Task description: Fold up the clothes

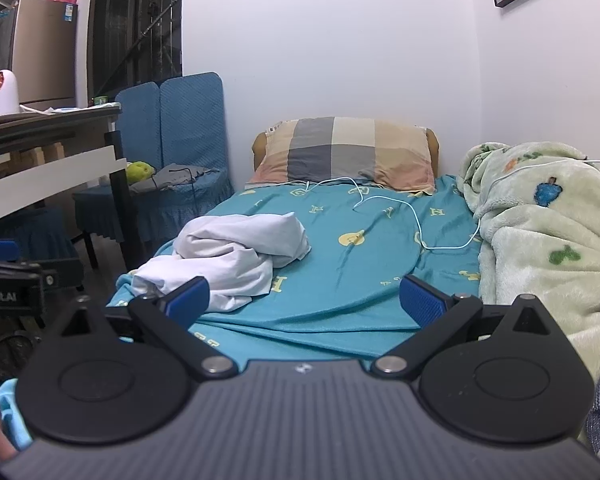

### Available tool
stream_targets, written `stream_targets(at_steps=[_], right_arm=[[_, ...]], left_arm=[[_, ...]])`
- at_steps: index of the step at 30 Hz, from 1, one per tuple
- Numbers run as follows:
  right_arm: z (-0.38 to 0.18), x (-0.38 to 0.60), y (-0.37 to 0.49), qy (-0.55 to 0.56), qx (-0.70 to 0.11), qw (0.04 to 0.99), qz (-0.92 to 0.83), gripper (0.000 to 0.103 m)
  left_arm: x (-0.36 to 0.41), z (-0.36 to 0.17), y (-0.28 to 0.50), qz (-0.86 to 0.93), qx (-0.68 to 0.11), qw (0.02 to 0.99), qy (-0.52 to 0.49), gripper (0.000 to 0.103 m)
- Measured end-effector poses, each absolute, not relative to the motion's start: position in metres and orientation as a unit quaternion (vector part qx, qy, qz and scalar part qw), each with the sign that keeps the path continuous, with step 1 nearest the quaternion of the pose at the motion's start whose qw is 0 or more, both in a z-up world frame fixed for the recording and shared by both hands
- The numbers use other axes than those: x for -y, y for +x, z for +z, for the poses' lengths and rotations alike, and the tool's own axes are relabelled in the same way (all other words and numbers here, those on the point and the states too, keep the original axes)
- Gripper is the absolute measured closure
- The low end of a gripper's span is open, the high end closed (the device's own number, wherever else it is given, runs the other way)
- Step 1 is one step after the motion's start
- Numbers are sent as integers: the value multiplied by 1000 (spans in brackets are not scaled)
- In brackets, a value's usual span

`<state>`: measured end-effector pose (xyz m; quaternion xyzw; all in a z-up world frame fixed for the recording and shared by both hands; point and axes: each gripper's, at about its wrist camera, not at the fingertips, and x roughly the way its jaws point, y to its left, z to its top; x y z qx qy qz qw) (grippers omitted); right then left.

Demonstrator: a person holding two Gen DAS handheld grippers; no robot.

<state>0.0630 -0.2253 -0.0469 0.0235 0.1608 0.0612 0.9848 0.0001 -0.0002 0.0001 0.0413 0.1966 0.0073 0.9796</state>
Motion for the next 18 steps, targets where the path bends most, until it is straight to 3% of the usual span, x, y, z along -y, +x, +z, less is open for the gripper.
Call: stream_targets(at_steps=[18], right_arm=[[-49,222,65,18,-167,984,63,0]], left_arm=[[-2,0,0,12,-201,979,29,0]])
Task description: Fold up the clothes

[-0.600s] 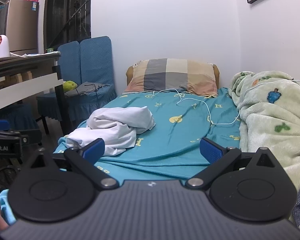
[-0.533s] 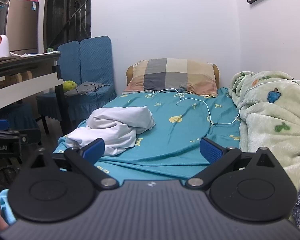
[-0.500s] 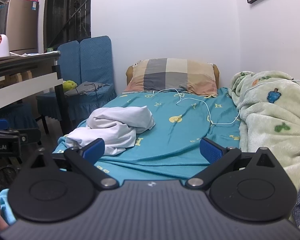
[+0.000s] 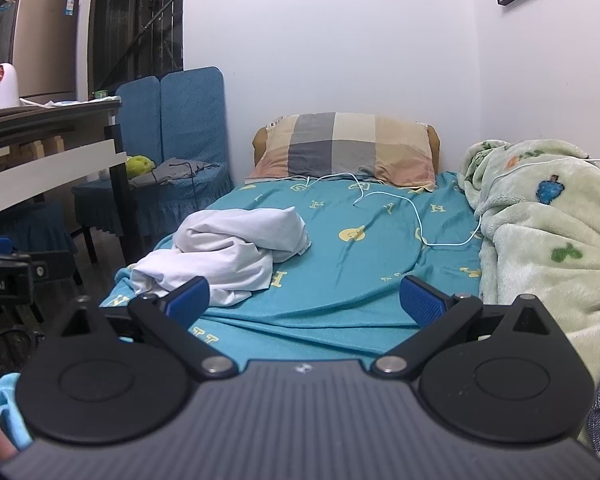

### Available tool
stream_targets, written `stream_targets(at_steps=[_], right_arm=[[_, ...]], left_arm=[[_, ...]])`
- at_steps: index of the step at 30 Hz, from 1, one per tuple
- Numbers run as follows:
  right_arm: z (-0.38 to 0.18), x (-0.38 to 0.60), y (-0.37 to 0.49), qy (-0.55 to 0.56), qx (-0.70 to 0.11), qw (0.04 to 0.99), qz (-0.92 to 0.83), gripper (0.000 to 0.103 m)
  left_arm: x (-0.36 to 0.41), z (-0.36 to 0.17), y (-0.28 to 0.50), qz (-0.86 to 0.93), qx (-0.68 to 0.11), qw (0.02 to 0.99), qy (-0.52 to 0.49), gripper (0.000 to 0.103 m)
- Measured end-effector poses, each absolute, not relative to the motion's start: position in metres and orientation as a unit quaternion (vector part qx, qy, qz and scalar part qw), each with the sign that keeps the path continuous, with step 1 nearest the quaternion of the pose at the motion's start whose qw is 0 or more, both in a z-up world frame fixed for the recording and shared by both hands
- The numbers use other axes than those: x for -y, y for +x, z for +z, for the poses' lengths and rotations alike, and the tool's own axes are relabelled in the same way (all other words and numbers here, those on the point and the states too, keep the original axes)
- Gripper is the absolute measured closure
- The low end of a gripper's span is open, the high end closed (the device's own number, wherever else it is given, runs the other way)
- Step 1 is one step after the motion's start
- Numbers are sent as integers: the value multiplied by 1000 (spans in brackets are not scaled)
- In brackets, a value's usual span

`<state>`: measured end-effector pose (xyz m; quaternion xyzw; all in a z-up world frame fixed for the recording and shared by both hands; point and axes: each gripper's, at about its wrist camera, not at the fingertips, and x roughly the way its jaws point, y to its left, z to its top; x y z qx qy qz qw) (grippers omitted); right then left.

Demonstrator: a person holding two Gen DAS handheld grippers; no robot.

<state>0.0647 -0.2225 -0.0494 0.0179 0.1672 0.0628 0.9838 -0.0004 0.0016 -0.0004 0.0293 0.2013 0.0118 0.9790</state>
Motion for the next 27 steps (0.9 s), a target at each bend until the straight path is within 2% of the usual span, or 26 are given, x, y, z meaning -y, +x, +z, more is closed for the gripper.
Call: stream_targets(at_steps=[17,27], right_arm=[[-50,216,65,16,-177,983,54,0],[-12,201,65,94,-189,976,50,0]], left_arm=[[-5,1,-5,-5,-198,980,25,0],[-22,6,-11,-5,-186,983,5,0]])
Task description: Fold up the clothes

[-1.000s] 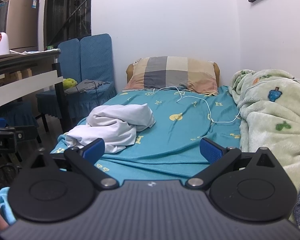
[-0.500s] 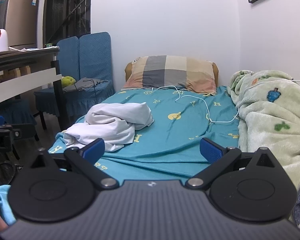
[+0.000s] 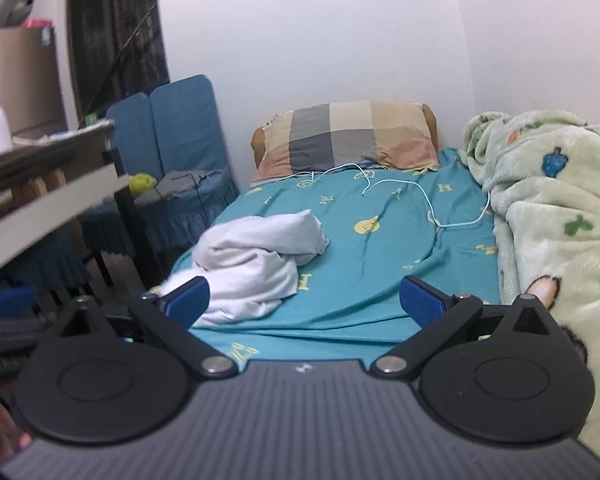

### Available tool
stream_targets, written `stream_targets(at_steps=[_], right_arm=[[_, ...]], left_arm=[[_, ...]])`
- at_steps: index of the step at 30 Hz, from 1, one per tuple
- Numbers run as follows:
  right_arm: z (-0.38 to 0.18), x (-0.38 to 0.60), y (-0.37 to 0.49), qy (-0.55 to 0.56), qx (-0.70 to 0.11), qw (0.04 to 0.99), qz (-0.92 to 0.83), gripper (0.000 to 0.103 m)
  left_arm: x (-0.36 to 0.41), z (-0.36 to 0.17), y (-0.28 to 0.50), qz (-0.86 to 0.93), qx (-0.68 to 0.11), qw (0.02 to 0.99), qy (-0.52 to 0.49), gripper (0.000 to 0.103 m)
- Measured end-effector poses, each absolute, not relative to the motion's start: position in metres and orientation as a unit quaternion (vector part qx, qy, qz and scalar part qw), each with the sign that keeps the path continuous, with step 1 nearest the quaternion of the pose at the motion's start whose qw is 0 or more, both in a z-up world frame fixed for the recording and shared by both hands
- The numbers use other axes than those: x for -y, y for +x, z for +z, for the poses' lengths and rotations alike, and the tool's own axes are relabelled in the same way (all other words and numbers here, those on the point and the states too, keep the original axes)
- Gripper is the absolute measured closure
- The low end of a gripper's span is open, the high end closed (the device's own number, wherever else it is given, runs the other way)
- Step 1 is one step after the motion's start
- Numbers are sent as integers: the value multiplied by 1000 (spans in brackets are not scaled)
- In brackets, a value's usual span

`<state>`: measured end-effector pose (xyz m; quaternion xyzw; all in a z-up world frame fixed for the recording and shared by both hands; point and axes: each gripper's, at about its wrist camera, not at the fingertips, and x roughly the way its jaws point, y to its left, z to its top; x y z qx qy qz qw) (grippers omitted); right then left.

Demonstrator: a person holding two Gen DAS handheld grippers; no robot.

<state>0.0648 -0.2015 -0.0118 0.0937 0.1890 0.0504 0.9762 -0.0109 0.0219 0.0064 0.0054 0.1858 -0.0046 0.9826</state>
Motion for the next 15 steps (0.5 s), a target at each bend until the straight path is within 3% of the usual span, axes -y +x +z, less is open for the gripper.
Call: stream_targets(at_steps=[9,15], right_arm=[[45,194,79,95,-152,982,58,0],[23,219,98,115,-168,976,76,0]], left_arm=[[-46,15,-23,-8,-176,983,-54,0],[-46,13,-17,4,-175,983,-56,0]])
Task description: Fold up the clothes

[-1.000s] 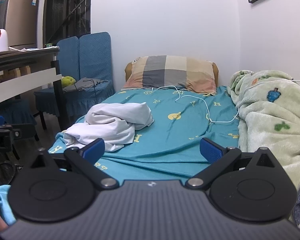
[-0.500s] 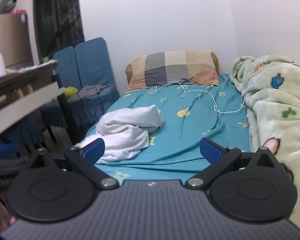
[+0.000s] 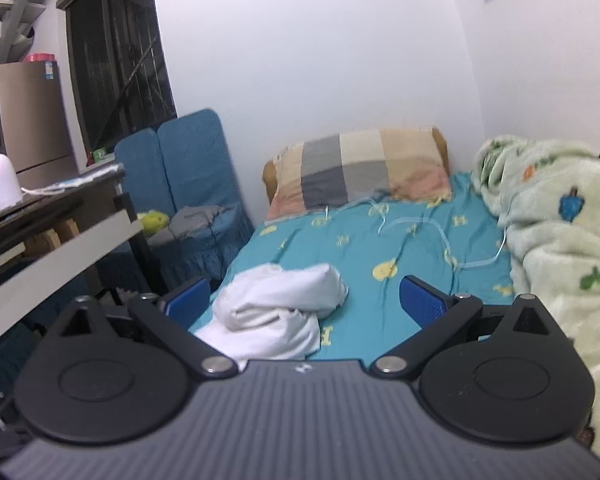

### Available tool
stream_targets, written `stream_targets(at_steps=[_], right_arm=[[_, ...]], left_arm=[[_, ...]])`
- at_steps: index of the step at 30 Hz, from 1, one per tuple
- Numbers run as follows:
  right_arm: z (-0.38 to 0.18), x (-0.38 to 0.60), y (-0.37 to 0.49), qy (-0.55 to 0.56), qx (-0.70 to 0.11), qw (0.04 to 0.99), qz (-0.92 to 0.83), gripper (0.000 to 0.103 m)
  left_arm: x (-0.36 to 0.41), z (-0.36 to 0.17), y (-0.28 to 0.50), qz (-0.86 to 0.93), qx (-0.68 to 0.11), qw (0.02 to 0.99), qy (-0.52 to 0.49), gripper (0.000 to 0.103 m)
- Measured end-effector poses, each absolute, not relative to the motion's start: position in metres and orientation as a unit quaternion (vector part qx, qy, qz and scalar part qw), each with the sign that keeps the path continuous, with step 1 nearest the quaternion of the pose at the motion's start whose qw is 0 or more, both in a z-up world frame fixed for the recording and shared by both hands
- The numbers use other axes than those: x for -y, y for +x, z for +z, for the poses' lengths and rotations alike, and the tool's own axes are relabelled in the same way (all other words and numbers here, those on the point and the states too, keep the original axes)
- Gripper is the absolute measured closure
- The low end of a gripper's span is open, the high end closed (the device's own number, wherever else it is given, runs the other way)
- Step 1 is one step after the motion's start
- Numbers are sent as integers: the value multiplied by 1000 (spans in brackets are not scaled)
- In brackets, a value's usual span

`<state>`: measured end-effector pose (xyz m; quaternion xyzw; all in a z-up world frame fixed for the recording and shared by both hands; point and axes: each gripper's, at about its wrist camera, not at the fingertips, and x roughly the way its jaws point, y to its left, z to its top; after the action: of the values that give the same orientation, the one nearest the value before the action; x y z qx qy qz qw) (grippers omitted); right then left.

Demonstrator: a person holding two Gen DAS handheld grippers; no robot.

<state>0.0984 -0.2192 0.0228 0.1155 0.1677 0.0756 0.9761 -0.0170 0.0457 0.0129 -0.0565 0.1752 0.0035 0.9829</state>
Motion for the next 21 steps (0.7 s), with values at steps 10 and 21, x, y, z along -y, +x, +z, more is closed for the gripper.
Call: stream_targets(at_steps=[10,21], right_arm=[[-8,245,116,136,-178,971,84,0],[-42,280,124,161,-208,964,45,0]], left_arm=[[-8,5,35,-60,-192,978,47,1],[21,-52,202,-73,-272,955,93,9]])
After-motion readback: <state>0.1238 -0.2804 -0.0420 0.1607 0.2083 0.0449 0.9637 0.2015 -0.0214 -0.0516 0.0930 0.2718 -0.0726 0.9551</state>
